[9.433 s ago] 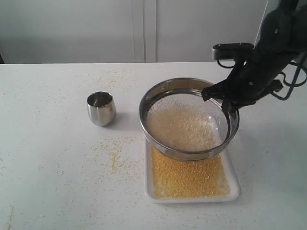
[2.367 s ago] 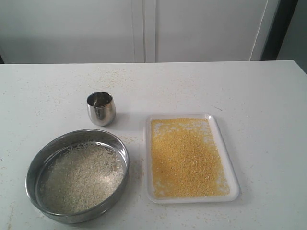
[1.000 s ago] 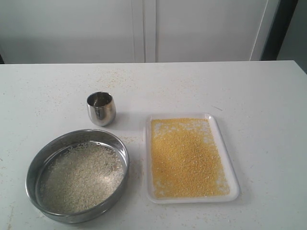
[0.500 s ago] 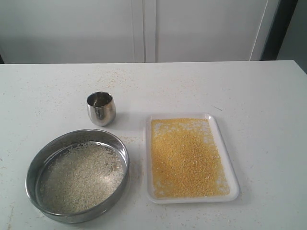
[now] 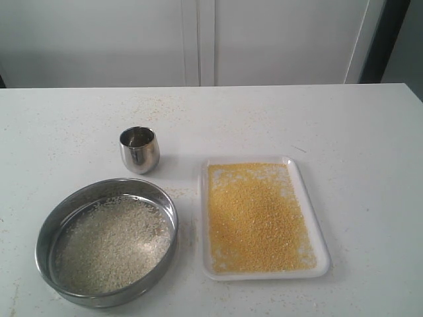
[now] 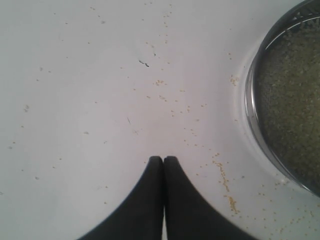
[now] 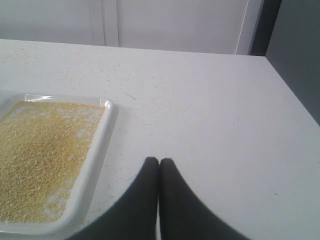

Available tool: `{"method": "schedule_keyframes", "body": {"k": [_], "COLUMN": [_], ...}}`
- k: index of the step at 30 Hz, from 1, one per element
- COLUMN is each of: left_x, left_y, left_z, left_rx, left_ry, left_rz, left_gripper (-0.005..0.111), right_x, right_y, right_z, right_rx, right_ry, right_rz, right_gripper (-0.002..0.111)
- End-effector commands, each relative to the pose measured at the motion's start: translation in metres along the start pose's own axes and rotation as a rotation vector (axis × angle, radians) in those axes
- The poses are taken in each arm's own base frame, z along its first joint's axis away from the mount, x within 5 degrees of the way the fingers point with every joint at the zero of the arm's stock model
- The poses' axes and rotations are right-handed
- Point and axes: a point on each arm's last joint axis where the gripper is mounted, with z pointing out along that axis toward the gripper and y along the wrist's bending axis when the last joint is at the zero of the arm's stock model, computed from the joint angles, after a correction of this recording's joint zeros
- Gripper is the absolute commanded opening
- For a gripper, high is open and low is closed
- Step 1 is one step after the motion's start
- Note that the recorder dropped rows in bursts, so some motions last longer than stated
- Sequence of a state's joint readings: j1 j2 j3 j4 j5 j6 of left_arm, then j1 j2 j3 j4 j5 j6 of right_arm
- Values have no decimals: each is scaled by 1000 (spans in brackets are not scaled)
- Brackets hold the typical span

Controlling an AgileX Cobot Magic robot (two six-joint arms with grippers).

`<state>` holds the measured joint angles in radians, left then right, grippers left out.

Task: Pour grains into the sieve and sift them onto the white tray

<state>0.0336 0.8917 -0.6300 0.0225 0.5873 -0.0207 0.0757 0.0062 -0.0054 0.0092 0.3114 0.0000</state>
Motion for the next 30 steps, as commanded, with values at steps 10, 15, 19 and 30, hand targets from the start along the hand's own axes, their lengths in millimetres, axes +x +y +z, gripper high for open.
{"method": "schedule_keyframes", "body": {"k": [10,15,19,30], "left_x": [3,3,3,7], "left_y": [0,0,0,-1], "left_z": [0,0,0,-12], "left_rx": [4,4,4,-5], "left_ry": [8,8,8,-77], "left_rz": [-8,-8,-8,-6], "left_gripper": [0,0,0,0], "right_x": [2,2,2,2], "right_y": [0,0,0,0], "right_z": [0,0,0,0], "right_rx": [6,6,6,7], "right_ry": [1,1,1,1], "right_rz": [14,14,14,12], "right_gripper": [0,0,0,0]}}
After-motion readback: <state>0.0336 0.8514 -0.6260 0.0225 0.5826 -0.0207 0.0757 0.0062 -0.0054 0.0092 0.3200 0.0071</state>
